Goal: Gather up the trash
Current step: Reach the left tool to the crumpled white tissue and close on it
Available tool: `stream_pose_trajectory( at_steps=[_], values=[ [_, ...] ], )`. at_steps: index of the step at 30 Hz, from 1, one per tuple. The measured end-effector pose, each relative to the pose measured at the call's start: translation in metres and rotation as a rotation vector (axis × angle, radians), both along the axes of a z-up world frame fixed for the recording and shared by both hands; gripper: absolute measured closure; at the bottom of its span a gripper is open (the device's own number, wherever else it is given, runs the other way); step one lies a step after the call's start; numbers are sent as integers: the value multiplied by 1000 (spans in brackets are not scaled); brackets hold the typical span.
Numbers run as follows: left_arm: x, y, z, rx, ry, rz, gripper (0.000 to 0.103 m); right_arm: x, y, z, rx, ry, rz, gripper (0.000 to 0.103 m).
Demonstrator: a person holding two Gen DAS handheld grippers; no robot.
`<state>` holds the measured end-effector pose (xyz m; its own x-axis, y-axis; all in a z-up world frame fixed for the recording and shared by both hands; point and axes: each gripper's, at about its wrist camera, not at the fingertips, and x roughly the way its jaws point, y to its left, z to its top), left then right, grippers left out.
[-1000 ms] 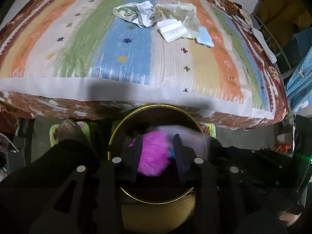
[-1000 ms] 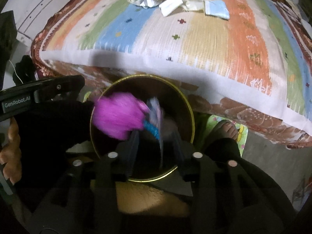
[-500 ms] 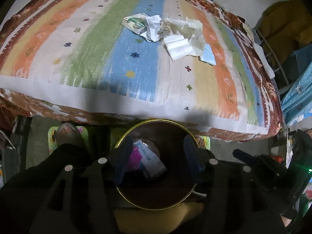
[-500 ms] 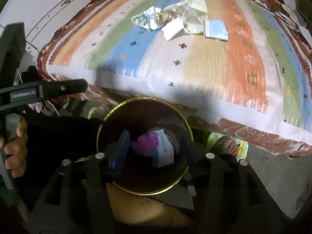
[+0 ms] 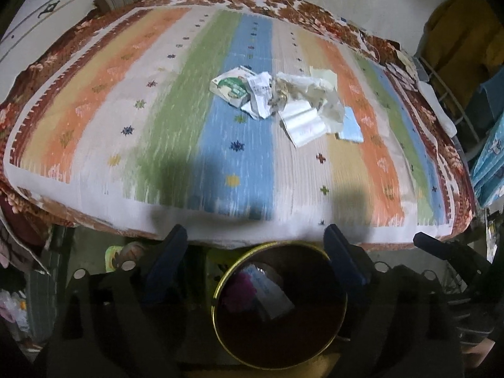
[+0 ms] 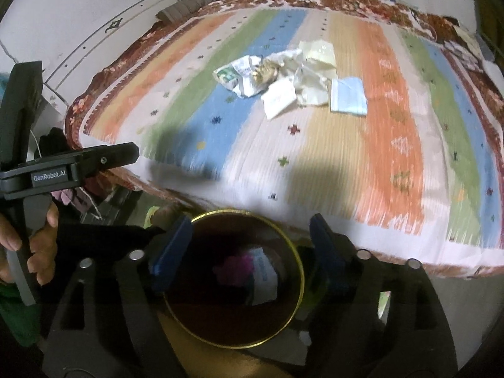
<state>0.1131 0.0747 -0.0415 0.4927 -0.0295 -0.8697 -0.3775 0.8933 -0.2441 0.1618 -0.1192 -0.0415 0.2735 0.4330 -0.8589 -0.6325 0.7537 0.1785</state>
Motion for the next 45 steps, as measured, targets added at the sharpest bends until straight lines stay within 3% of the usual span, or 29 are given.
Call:
stream_pose_trajectory(
  at_steps=[2, 9, 12, 19, 29, 38, 45],
  values=[
    [5, 0, 3, 15, -15, 1, 6, 5, 3, 4, 5, -19, -2, 25],
    [33, -1, 12, 112, -31, -37, 6, 17, 16, 8, 20, -36, 25, 9],
    [43, 6, 14, 125, -44, -29, 6, 22, 19, 12, 34, -43, 26, 9],
    [71, 30, 5, 35, -44, -7, 6, 39, 20, 14, 59, -34, -2, 9],
    [117, 39, -9, 25, -46, -83, 6, 72, 28, 4, 89, -9, -30, 9],
    [145, 44, -5, -2, -123, -148, 6, 101, 41, -13, 112, 3, -28, 9],
    [171, 42, -15, -3, -100, -228, 9, 120, 55, -28, 123, -14, -12, 9]
  ],
)
